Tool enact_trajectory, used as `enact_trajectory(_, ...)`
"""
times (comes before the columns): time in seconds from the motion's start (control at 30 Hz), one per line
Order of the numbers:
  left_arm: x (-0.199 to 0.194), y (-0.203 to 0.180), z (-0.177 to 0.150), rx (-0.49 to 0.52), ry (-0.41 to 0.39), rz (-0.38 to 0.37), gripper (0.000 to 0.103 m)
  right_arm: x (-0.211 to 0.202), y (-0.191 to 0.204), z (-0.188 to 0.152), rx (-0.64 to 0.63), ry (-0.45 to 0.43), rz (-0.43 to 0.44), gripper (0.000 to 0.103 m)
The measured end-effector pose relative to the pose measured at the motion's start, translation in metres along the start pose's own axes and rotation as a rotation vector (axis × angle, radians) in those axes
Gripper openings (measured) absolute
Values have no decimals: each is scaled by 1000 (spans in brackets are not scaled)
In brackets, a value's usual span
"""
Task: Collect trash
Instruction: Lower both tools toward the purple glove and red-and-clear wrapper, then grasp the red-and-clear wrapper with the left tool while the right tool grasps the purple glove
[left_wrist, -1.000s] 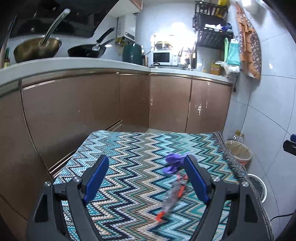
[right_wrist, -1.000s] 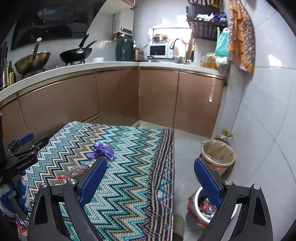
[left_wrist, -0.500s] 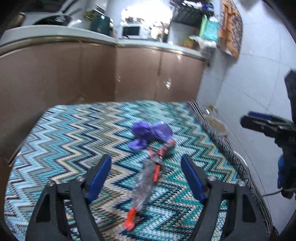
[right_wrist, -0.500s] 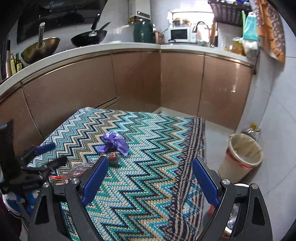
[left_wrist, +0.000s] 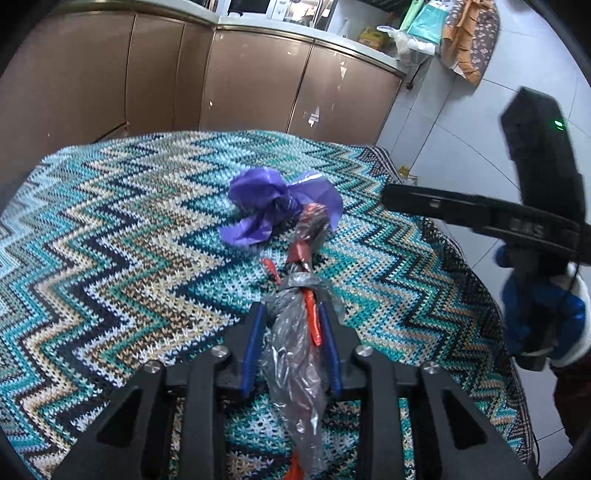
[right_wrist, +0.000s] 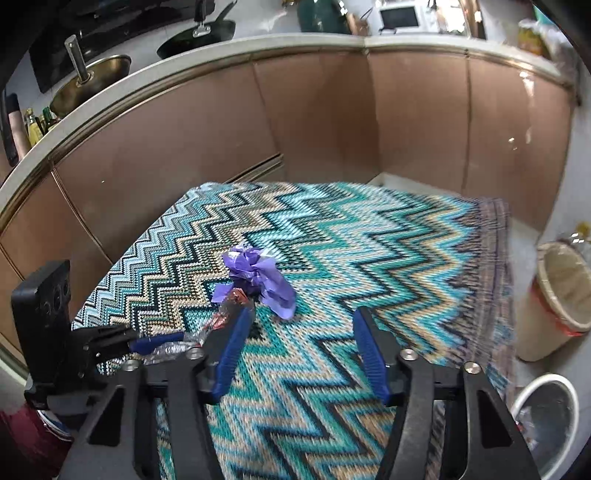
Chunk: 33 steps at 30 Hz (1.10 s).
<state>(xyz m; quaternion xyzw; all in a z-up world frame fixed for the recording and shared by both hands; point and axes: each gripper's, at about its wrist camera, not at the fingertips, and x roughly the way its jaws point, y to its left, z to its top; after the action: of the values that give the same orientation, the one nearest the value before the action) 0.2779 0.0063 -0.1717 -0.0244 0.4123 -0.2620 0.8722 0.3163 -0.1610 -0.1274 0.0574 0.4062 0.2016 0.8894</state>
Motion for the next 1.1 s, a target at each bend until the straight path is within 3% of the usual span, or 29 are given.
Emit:
enact_trajectory(0.2,7,2,-1,-19,16,-14,22,34,1,10,-3,38,62,42)
enact_trajectory(0.63,10,1,2,-13,18,-12,20,60,6,16,-10,82,144,4)
enact_trajectory(0.87,9,0,2,-8,13,-2,14,43,14,18,-30,33,119,1)
enact_trajectory(1.1,2,1,0,-13,-12,13,11,-1,14,22,-30,-36,79,0)
